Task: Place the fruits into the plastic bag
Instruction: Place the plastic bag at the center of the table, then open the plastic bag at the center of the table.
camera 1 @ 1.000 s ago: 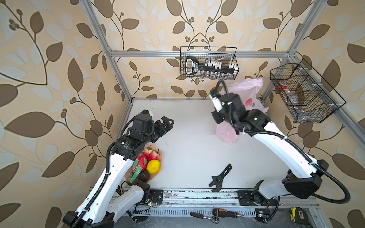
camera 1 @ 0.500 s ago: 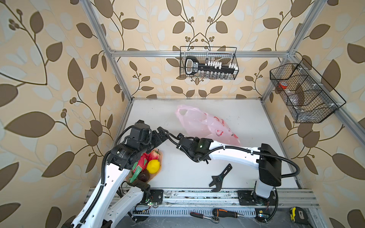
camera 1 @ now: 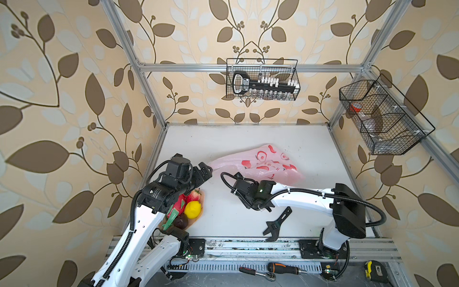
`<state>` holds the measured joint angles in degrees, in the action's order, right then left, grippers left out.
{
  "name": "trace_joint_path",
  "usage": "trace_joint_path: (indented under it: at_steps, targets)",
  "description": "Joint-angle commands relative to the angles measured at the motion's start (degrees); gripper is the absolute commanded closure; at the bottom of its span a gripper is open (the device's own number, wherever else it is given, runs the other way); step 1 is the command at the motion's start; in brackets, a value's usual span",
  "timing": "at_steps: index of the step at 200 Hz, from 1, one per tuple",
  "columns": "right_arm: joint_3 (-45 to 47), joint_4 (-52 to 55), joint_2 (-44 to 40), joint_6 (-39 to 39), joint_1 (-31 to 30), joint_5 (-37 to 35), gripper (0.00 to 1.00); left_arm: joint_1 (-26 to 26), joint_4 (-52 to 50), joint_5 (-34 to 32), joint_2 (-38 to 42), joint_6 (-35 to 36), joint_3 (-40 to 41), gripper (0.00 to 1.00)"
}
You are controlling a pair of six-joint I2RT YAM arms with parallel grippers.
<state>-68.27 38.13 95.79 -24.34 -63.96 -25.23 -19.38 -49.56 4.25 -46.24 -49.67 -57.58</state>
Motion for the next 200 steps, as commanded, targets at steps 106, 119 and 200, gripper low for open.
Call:
trace_joint_path:
  at_steps: [106, 119, 200]
  targets:
    - [-5.8, 14.1, -22.7, -11.4, 5.0, 9.0, 0.1, 0.7, -14.5, -4.9, -9.9, 13.3, -7.5, 0.01]
    - [-5.6, 15.2, -23.1, -10.6, 7.1, 10.0, 0.1, 0.7, -14.5, -6.3, -11.2, 13.9, -7.7, 0.01]
    - [-1.7, 11.8, -22.8, -11.6, 11.9, 16.3, 0.1, 0.7, -11.4, -6.7, -22.7, 20.9, -11.6, 0.01]
